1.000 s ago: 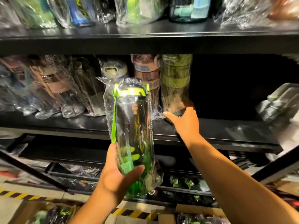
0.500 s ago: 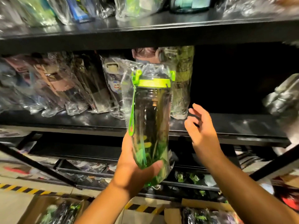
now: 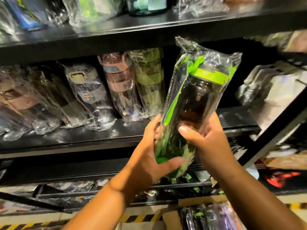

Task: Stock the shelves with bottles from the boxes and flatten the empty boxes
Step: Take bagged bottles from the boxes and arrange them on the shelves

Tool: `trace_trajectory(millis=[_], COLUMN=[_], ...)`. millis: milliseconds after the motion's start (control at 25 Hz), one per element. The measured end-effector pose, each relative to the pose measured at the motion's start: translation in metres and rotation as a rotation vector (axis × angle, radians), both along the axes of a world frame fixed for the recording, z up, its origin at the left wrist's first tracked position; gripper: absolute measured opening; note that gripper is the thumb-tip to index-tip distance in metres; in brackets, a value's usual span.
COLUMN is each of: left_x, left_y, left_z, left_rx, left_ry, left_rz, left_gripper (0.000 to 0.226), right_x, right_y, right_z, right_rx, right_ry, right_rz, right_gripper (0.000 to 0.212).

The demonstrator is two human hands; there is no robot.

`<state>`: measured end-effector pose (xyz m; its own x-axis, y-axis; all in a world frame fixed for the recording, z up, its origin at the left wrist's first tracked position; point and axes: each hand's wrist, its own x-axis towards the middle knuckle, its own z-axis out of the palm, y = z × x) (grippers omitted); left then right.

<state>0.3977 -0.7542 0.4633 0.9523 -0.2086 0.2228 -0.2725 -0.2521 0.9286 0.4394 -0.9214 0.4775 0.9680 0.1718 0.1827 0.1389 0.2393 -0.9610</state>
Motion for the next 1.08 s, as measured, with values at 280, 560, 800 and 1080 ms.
trace_trajectory(millis=[280,560,800,1080], left_x=[0.045,0.049,0.05,0.048], left_y=[0.043,0.04,0.041,0.044], left_z=[-0.06,-0.082,-0.082,-0.081], left_rx=[0.805,1.032,1.055,1.025], left_ry=[-0.178,-0.238,-0.248,-0.227], left_rz=[0.243,0.279,0.275,0.251], left_gripper=[0.049,0.063,0.068,0.075], right_x=[0.031,0.062,0.097,0.084], right_y=[-0.024,-0.018,-0.003,-0.02], right_z=[0.005,-0.002,-0.018,-0.067], right_rx=[-0.118,-0.303,-0.403,-0.86], right_ry=[-0.109,-0.134,-0.191,-0.085], right_rz=[-0.386,-0.489,-0.445,-0.347], right_gripper=[0.073,0.085,0.051,0.093])
